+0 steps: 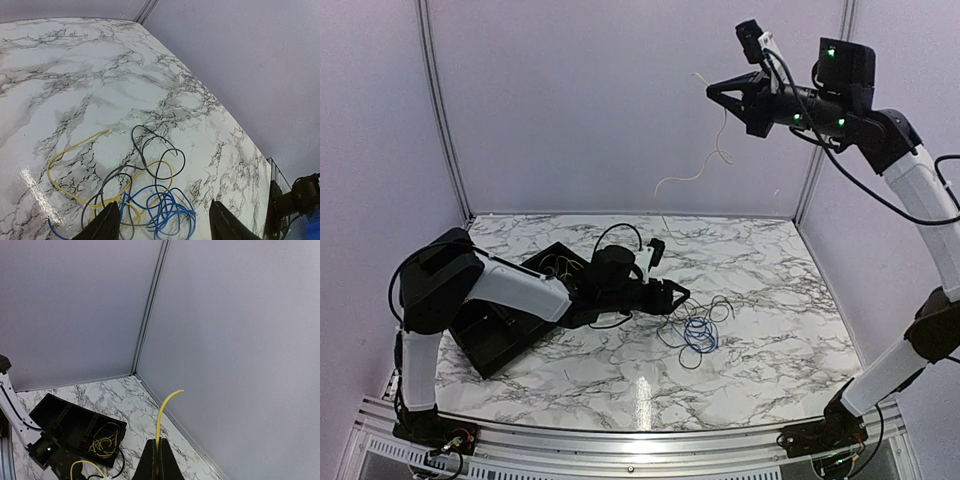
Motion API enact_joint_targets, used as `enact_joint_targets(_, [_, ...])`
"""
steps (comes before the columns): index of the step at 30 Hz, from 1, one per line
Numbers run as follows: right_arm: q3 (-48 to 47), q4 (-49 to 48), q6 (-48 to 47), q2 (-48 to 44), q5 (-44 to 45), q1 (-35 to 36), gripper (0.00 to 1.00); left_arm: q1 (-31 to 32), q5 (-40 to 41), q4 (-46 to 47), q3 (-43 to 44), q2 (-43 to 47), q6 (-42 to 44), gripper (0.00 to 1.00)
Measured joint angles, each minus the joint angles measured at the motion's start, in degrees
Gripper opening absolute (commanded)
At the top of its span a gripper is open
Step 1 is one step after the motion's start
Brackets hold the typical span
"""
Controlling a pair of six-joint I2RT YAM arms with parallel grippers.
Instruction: Untangle the cables
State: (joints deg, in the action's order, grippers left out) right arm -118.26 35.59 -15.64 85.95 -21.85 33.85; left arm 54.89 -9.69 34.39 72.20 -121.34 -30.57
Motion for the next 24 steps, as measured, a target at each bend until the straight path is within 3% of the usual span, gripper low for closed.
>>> enact_joint_targets(12, [7.65,-7.87,0.15,2.51,1.6,0.0,0.0,-3.26,10.91,-2.99,-11.69,25.14,0.28,0.72])
enact_joint_targets(24, [7.82,-16.04,-1.25,13.77,1.49,5.88,0.0,-9.29,35.34,-28.59,-16.41,44.63,2.03,0.89])
